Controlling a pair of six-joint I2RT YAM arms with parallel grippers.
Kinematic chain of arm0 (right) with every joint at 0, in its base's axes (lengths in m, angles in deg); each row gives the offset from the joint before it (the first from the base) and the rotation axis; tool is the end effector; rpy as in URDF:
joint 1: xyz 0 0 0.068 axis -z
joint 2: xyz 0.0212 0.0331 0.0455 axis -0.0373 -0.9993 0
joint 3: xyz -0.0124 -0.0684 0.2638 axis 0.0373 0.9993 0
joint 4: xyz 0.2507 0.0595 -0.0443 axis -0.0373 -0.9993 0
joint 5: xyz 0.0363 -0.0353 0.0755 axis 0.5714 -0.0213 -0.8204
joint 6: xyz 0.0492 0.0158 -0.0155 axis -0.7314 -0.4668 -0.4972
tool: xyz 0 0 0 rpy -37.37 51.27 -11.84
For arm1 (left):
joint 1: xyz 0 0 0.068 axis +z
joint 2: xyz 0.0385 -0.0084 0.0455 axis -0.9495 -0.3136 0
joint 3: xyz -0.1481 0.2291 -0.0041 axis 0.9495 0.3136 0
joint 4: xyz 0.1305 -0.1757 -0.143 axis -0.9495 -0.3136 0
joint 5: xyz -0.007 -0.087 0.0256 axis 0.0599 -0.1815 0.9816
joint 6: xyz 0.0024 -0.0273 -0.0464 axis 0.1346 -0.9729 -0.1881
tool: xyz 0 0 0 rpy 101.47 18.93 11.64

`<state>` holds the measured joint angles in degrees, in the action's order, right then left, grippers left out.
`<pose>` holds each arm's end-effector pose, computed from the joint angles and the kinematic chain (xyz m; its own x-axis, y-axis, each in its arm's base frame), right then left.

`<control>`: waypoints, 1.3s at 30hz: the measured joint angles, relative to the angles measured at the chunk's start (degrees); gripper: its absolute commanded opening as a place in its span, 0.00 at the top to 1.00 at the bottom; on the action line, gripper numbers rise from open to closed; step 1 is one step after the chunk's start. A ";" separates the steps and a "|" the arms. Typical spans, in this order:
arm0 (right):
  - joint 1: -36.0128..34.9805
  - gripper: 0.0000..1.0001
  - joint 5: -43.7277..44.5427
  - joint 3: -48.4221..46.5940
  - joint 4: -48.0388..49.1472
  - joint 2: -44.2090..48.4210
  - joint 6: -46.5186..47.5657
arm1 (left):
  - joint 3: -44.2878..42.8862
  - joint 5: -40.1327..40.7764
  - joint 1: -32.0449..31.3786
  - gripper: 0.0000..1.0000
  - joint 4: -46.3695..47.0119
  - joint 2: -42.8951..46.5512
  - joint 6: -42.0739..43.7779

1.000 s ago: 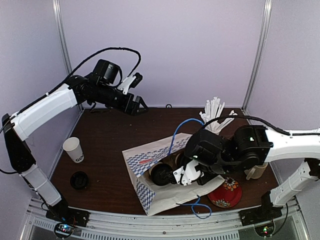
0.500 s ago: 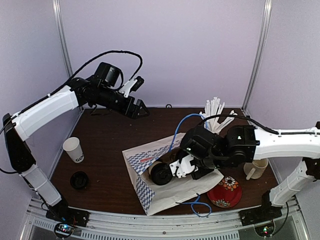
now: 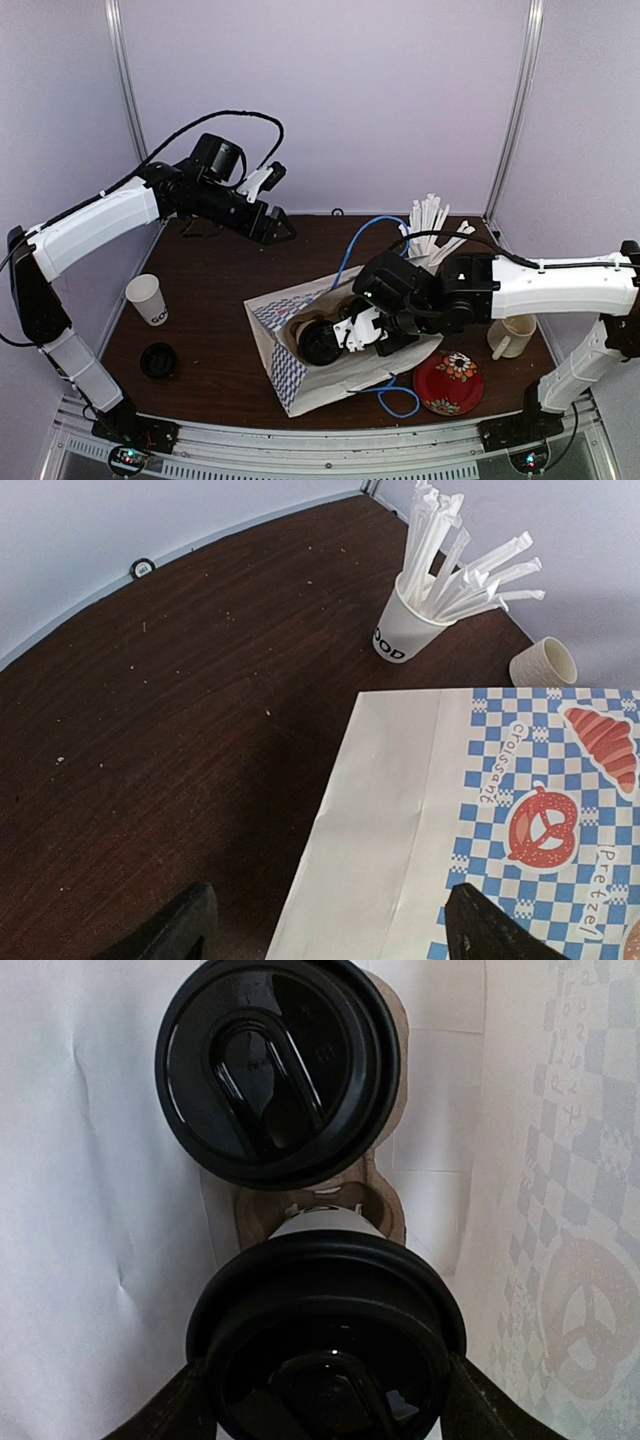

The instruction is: Pack the takeout coffee

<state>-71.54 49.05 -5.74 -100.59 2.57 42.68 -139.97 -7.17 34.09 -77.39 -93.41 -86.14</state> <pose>0.1196 0.2844 0.2779 0.4325 -0.8915 -0.1349 -0.7565 -0.2774 -0.5922 0.2777 -0.2275 0.3578 -0.6904 0.2520 -0.6781 0.6153 0.6976 -0.3671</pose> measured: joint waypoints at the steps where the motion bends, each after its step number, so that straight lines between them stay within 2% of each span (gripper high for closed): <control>1: 0.26 0.38 -0.11 0.04 0.13 -0.17 0.04 | 0.26 -0.07 0.09 0.18 0.09 0.02 0.00; 17: 2.21 0.39 -1.07 0.50 3.23 -2.29 0.92 | 1.68 -1.75 0.59 0.18 1.11 0.39 0.00; 23: 5.07 0.39 -3.96 -1.29 2.84 -4.17 0.55 | 2.78 -1.97 1.25 0.18 1.11 1.16 0.00; 31: 10.16 0.38 -10.43 -9.33 -0.85 -9.68 -0.83 | 5.84 -2.19 2.16 0.18 1.11 4.09 0.02; 39: 15.21 0.39 -17.94 -22.36 -9.27 -19.50 -1.99 | 8.46 -2.19 3.15 0.17 1.01 8.26 0.02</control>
<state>-56.33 31.11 -28.10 -109.86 -16.92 40.69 -131.52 -9.36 37.24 -76.38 -85.15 -86.12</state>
